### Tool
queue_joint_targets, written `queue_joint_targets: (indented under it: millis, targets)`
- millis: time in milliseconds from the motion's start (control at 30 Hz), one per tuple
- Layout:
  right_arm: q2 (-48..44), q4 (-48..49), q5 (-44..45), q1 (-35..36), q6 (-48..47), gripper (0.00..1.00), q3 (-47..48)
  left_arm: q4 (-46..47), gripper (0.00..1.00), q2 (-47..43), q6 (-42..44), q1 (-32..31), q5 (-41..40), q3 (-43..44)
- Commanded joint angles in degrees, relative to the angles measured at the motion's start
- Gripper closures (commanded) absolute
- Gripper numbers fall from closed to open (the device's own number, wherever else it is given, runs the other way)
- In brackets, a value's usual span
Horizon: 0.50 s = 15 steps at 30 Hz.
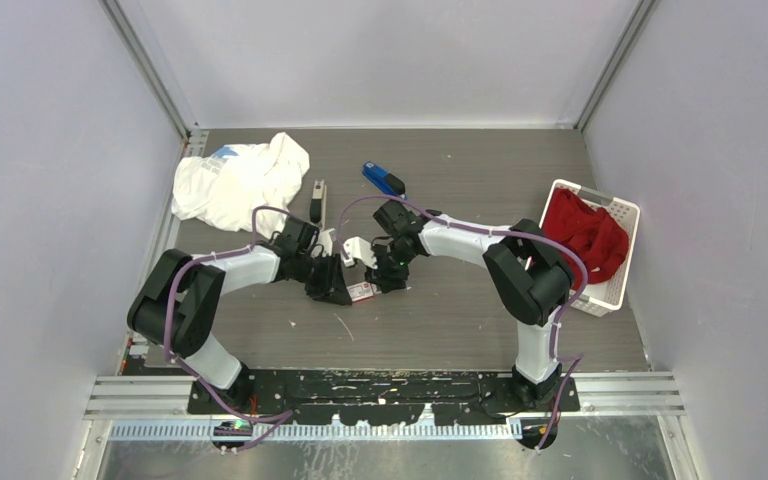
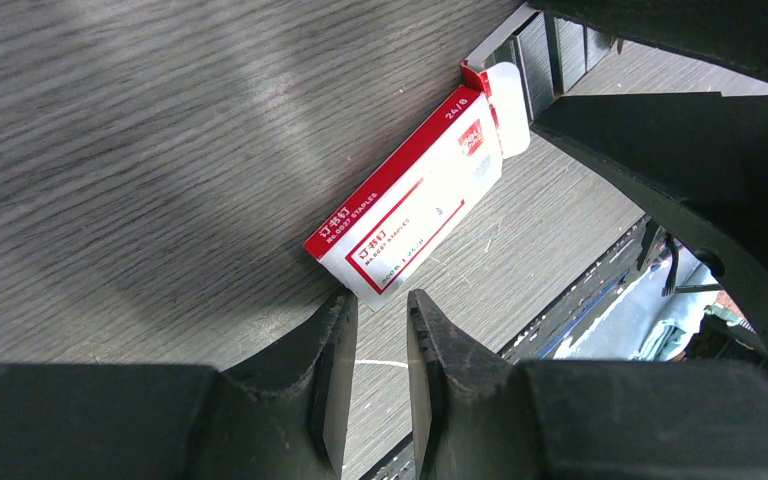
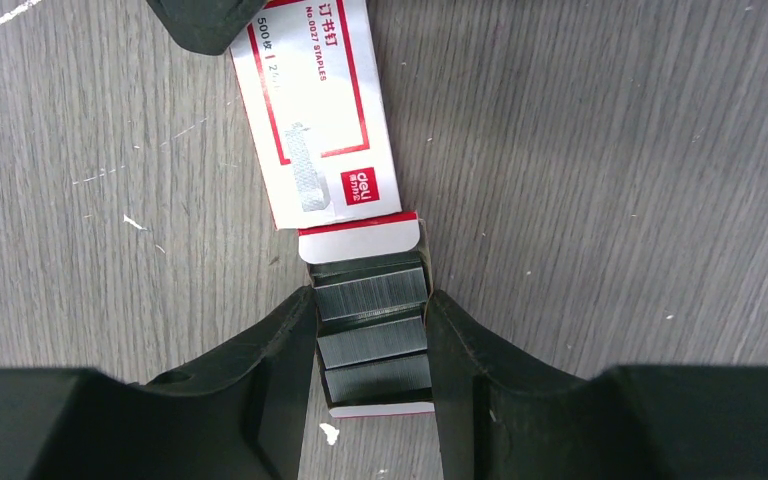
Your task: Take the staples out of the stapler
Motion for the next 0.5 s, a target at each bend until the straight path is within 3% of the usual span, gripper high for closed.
queue_joint_targets:
  millis: [0, 467]
  targets:
    - [0.09, -0.30, 2.03, 0.99, 1.96, 0.67, 0.28, -3.24, 0.72, 1.26, 1.40, -0.54, -5.77, -1.81]
    - [-0.60, -0.21, 2.14, 2.74, 3.34, 0.68, -0.33, -2.34, 0.73, 0.65, 0.21, -0.56, -6.40, -2.29]
